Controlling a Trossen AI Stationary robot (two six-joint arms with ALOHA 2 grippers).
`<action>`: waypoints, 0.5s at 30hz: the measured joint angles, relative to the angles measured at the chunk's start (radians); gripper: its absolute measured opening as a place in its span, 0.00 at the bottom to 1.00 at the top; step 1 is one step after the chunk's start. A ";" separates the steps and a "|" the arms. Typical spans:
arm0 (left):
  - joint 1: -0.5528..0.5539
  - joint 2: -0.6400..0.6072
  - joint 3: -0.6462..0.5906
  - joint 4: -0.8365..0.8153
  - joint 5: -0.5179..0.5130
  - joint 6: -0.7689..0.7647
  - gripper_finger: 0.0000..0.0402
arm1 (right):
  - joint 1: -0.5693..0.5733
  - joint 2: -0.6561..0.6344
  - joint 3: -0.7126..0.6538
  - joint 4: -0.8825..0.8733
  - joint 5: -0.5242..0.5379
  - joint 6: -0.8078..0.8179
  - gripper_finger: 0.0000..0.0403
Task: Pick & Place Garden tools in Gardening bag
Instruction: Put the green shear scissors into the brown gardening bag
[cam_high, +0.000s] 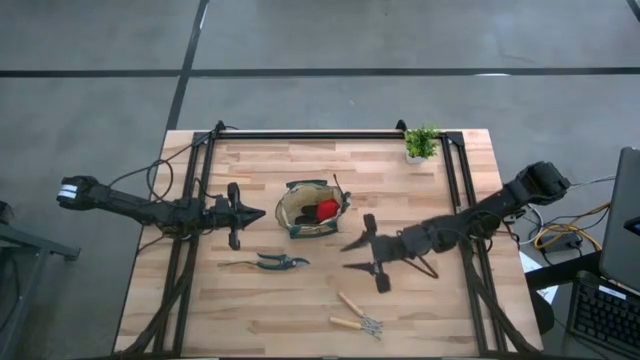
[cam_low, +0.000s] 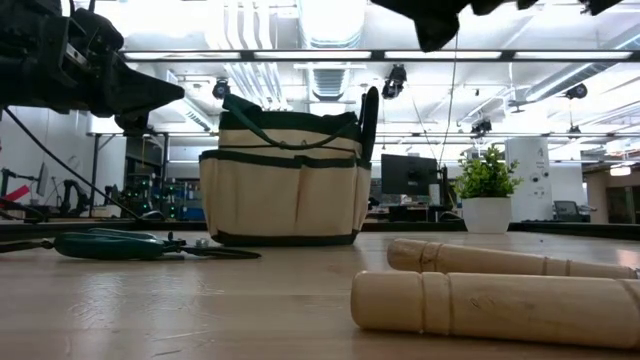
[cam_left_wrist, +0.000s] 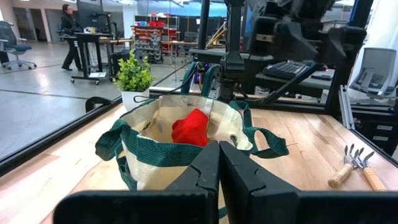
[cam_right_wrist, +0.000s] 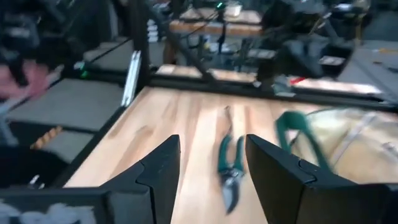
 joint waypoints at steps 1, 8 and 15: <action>0.000 0.000 0.000 0.000 0.000 0.000 0.03 | 0.007 0.000 0.000 -0.018 0.000 0.000 0.43; 0.000 0.000 0.000 0.005 0.000 -0.001 0.03 | 0.014 0.000 -0.007 -0.091 0.002 0.090 0.40; 0.000 0.000 0.000 0.047 0.012 -0.221 0.03 | 0.014 0.001 -0.021 -0.090 0.034 0.105 0.38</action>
